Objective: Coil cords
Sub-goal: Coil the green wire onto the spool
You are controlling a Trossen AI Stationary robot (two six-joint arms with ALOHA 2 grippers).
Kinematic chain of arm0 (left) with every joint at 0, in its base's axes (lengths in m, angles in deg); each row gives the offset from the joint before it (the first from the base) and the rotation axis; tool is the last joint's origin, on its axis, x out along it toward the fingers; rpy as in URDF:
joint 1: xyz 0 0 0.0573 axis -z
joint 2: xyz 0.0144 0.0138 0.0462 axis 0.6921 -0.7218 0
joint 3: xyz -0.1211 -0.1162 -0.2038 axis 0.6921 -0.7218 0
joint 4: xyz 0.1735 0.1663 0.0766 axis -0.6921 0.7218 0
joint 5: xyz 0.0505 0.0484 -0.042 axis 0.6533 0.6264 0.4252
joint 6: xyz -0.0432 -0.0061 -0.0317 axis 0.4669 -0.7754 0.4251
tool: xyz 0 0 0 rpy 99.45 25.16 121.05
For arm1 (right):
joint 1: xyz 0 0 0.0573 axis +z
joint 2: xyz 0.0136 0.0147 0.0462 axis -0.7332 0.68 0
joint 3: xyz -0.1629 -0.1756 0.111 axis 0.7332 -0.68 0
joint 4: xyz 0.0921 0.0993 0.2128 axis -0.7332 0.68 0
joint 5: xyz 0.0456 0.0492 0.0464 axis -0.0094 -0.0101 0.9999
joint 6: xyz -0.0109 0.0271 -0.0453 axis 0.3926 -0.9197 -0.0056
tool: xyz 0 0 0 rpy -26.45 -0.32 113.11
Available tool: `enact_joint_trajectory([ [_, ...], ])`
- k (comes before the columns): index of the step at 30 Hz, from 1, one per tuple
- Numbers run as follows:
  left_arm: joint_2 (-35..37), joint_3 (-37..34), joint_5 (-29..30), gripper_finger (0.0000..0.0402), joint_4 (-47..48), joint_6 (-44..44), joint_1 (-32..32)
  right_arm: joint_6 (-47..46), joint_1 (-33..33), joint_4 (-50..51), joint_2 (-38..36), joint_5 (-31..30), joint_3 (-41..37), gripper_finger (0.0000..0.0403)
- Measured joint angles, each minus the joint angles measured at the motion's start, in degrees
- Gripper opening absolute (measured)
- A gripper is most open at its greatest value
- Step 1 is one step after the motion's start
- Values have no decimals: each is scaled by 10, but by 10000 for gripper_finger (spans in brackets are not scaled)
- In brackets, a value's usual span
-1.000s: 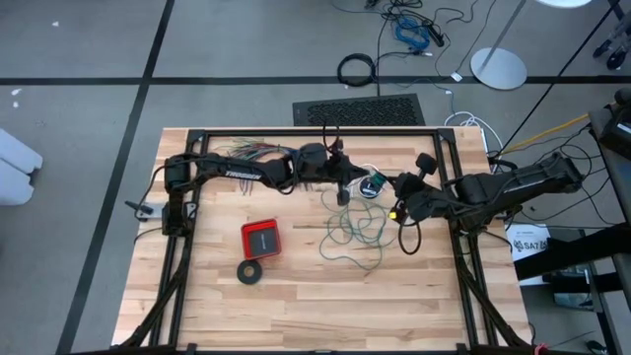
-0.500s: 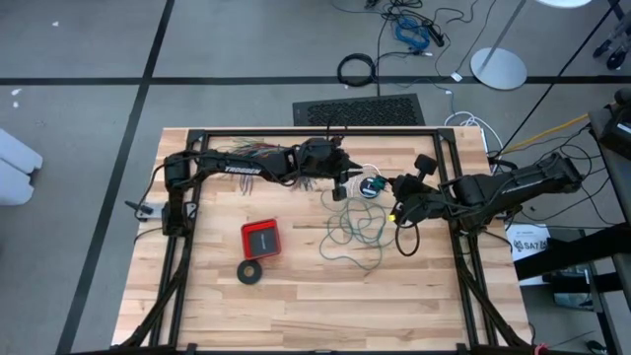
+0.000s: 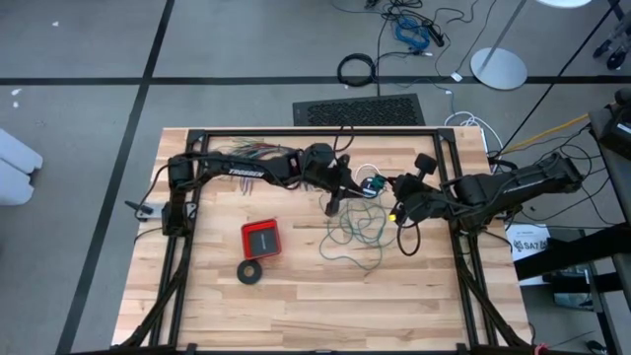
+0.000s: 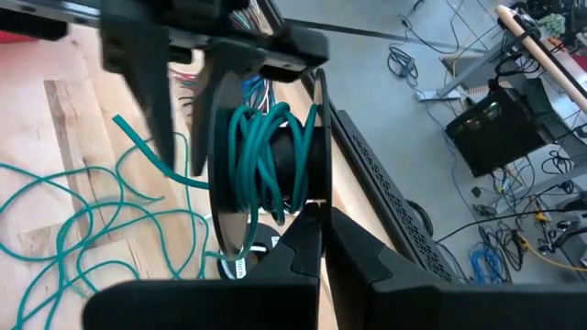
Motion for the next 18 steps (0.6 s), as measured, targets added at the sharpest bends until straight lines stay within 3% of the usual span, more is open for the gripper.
enact_joint_trajectory([
  [5, -44, -27, 16, 79, -79, 24, 21, 10, 0, -13, -7, 0, 0, 0],
  [14, -167, -27, -1, 168, -325, 199, 23, 16, 0, -18, -8, 3, 0, 0],
  [18, -195, -7, -7, 184, -347, 234, 23, 20, 0, -19, -8, 3, 0, 0],
])
